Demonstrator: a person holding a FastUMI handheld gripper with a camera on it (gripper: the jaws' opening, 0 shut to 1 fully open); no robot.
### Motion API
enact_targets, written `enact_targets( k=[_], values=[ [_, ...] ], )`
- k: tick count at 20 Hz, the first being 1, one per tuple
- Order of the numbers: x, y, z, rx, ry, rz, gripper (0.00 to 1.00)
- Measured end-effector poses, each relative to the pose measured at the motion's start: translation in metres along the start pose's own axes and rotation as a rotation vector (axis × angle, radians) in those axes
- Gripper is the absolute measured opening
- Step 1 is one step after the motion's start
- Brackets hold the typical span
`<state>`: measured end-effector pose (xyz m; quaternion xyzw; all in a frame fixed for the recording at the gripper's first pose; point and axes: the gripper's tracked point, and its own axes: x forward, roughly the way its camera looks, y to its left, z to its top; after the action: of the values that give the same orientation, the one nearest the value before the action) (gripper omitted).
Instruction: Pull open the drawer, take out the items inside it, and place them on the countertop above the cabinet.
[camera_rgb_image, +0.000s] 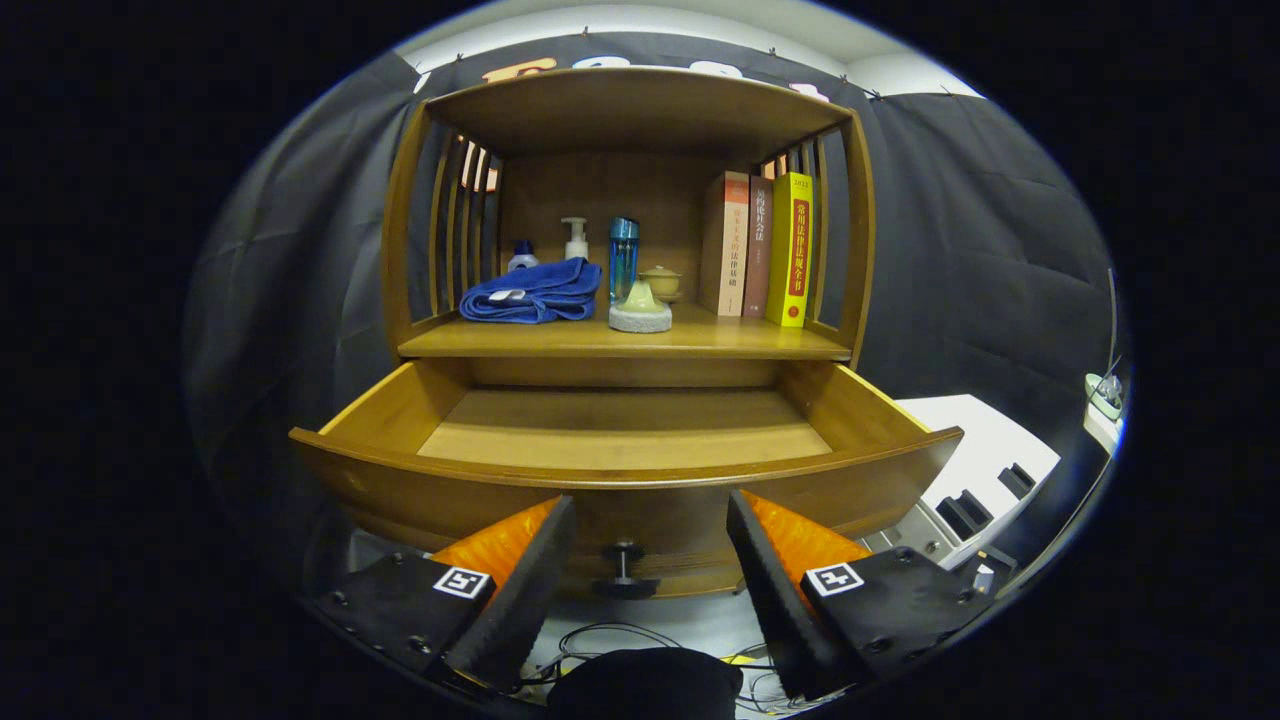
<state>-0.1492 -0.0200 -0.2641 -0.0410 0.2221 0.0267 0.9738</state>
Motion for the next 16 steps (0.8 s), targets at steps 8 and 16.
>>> enact_targets(
  k=[8,16],
  values=[
    [0.01,0.008,-0.003,-0.004,0.005,0.023,0.96],
    [0.026,0.008,0.002,-0.002,0.009,0.014,0.96]
  ],
)
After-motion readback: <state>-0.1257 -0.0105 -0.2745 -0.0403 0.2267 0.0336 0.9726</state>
